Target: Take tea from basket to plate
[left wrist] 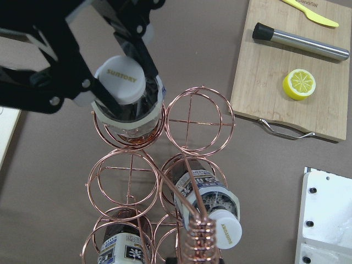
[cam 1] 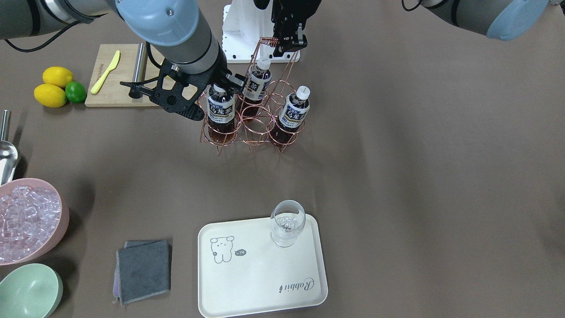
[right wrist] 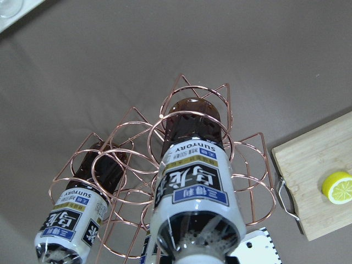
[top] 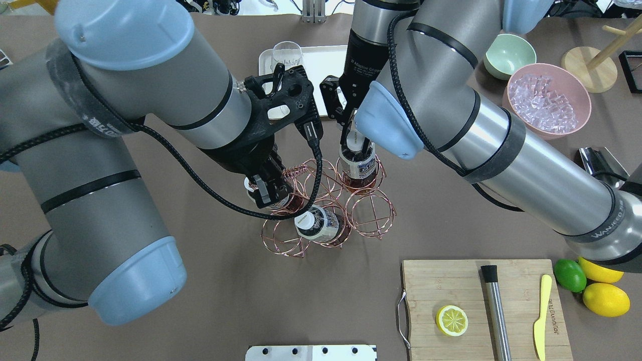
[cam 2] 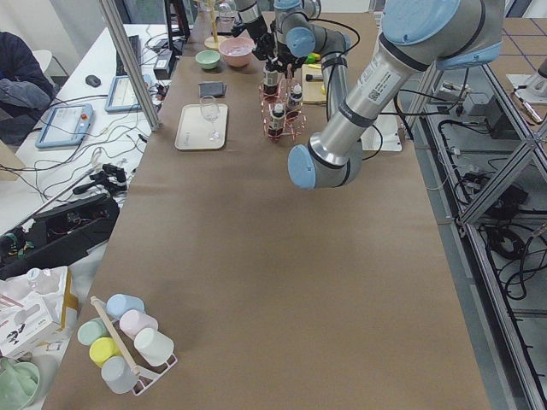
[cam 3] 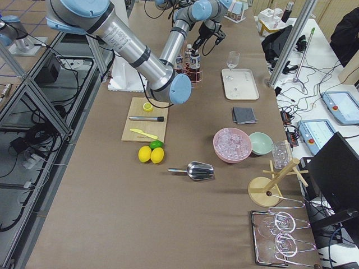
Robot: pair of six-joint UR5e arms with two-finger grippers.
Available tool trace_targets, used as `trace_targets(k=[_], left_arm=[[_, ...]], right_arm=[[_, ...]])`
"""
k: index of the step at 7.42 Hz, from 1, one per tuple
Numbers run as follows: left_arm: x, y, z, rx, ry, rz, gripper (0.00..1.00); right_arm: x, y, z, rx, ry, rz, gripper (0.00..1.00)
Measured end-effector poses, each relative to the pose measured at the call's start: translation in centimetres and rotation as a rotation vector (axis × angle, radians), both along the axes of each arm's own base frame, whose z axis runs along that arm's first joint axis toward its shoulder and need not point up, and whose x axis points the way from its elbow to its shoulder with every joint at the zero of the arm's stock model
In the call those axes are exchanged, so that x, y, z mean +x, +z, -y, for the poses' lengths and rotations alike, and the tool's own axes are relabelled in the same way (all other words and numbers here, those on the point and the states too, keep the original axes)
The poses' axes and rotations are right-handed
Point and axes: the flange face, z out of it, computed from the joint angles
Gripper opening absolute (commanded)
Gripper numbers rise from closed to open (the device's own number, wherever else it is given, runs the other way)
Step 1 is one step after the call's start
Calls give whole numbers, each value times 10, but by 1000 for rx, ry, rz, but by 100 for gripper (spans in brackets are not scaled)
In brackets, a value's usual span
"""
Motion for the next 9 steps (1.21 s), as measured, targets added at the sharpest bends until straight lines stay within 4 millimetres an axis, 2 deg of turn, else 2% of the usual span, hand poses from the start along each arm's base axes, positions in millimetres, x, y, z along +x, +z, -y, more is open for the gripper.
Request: trace_targets(k=[3, 6, 9], left_arm=[[0, 0, 0, -1, 0, 0, 0], [-11, -2, 3, -11, 3, -11, 0], [-14, -2, 4, -14, 2, -13, 0]], right_arm=[[16, -13, 7, -30, 16, 25, 0], [34, -38, 12, -71, 48, 60, 0], [62, -55, 24, -103, 87, 97, 0]])
